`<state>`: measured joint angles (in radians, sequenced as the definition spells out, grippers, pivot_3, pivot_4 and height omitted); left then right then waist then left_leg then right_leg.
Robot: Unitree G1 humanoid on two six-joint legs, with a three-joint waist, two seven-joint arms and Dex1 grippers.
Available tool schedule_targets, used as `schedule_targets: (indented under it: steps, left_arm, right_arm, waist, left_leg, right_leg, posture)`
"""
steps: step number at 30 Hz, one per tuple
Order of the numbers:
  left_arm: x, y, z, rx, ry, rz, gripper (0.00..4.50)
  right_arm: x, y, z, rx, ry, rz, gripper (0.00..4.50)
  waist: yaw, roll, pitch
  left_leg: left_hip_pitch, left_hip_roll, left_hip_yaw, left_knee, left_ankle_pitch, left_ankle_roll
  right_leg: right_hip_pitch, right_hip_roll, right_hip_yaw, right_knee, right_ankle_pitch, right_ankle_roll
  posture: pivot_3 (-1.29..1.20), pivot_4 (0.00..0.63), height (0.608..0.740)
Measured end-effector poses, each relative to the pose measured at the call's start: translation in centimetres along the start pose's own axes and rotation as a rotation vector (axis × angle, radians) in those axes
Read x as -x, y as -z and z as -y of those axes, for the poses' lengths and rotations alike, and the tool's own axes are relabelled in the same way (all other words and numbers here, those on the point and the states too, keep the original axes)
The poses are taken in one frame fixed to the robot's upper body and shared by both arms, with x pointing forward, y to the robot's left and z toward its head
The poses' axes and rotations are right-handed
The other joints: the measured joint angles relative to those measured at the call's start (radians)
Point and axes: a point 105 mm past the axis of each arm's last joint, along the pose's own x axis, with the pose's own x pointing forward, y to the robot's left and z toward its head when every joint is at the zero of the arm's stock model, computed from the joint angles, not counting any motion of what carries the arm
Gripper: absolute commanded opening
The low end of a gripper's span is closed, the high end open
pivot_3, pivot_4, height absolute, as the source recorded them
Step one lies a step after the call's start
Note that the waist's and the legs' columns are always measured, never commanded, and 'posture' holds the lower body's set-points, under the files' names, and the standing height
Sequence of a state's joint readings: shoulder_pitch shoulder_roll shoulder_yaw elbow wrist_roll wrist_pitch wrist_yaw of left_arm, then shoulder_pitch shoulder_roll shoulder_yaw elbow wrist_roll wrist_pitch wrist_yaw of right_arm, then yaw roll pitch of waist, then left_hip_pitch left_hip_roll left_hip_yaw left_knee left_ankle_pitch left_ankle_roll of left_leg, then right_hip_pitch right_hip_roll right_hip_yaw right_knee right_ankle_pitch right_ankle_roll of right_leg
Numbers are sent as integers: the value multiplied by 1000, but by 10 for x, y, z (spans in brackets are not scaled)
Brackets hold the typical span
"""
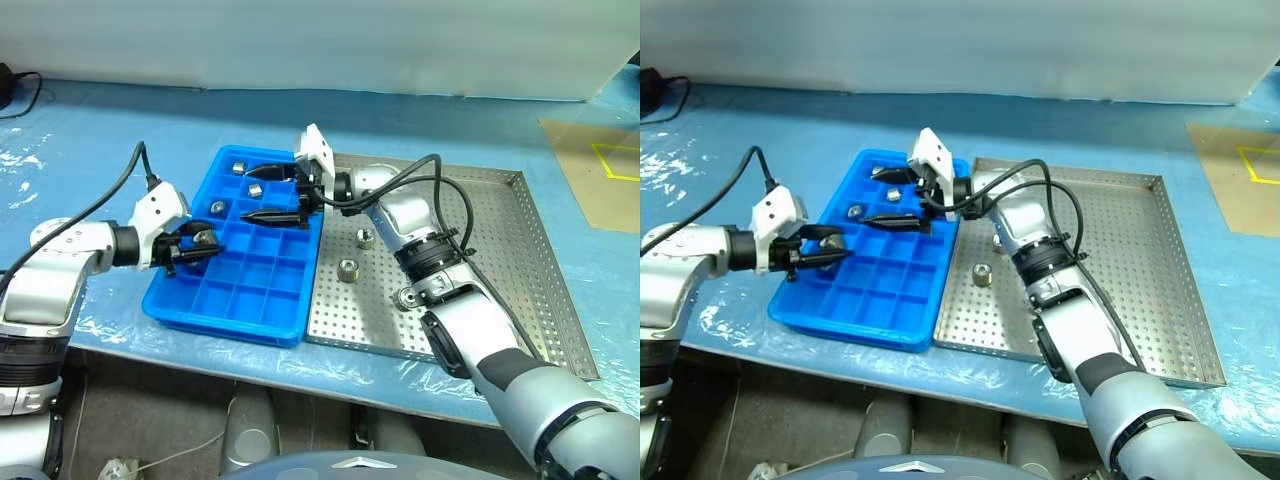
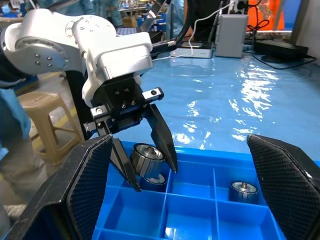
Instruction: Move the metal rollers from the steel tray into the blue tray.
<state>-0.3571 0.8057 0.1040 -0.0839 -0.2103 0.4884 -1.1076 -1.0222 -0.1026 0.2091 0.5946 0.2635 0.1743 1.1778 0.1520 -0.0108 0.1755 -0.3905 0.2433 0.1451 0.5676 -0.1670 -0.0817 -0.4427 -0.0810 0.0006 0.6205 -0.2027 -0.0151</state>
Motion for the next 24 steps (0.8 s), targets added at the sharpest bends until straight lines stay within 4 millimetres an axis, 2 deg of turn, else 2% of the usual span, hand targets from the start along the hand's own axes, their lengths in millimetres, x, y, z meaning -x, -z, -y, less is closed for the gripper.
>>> schedule_targets:
  steps: [4, 7, 10, 14, 20, 21, 24]
  left_arm:
    - [-15, 6, -13, 1, -52, 17, 1887]
    - [-26, 3, -17, -10, -42, 36, 1887]
    - [-36, 3, -15, -20, -12, 33, 1887]
    - [-47, 14, -9, 16, 32, 12, 1887]
    - [-56, 13, -17, -15, 25, 9, 1887]
    - [-57, 14, -19, -15, 19, 12, 2608]
    - [-58, 13, -20, -35, 8, 20, 3391]
  right_arm:
    - [4, 10, 3, -15, 36, -25, 4438]
    - [9, 16, 7, -15, 70, -50, 4438]
    - [16, 20, 9, -17, 99, -58, 4438]
    - [24, 28, 9, -28, 136, -70, 4438]
    - [30, 28, 8, -15, 172, -72, 4438]
    - [30, 28, 8, -15, 179, -73, 4438]
    - [33, 30, 9, -20, 197, -77, 4438]
  waist:
    - [0, 0, 0]
    - [-1, 0, 0]
    - [-4, 0, 0]
    - [-10, 0, 0]
    - [-27, 0, 0]
    - [-28, 0, 0]
    - [-32, 0, 0]
  left_leg:
    - [0, 0, 0, 0, 3, -4]
    - [0, 0, 0, 0, 3, -5]
    - [1, 0, 0, 0, 3, -5]
    - [1, 1, 0, 0, 3, -4]
    - [4, 2, 0, -1, 4, -6]
    - [5, 2, 0, -1, 4, -6]
    - [6, 2, 0, -2, 4, -7]
  right_leg:
    - [0, 0, 0, 0, 0, 0]
    - [0, 1, 0, 0, 0, 0]
    - [0, 2, 0, 0, 0, 0]
    - [-1, 4, 1, 0, 0, 0]
    - [0, 5, 1, 1, 0, 0]
    - [1, 5, 1, 1, 0, 0]
    - [1, 5, 2, 1, 0, 0]
  posture:
    - [240, 150, 740]
    - [214, 150, 740]
    - [182, 150, 740]
    - [143, 150, 740]
    - [125, 150, 740]
    - [122, 150, 740]
    - [114, 150, 740]
